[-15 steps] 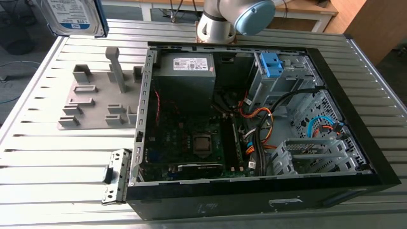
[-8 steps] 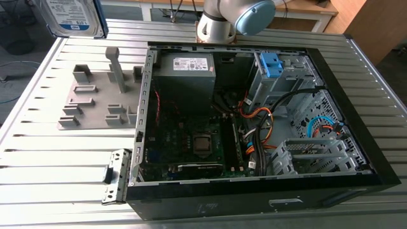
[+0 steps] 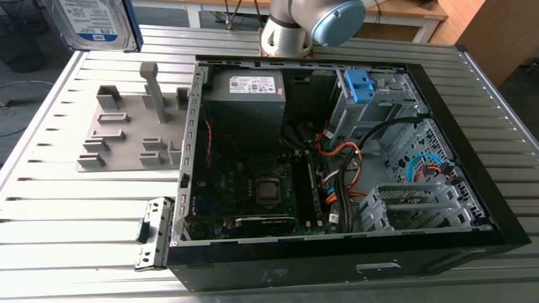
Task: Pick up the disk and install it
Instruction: 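Pick up the disk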
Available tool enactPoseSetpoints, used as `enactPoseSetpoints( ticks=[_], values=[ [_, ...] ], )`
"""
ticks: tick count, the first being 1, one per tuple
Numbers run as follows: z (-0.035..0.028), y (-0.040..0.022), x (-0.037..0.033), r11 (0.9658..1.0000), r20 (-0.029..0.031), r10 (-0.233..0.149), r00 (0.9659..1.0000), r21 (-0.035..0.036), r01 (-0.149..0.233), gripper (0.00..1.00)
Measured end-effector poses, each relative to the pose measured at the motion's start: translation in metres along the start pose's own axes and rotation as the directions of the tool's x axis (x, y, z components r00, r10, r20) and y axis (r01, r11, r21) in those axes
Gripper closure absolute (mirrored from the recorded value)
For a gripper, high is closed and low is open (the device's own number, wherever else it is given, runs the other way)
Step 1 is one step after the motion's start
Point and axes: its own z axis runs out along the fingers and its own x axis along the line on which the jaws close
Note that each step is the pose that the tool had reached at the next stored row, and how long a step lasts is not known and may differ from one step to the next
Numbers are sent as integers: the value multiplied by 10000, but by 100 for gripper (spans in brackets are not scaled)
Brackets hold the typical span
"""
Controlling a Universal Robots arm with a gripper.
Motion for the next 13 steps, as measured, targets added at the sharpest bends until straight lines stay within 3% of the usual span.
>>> enactPoseSetpoints(
  ticks=[13],
  values=[
    [-2, -1, 77, 10000, 0, 0, 10000, 0, 0, 64]
  ],
)
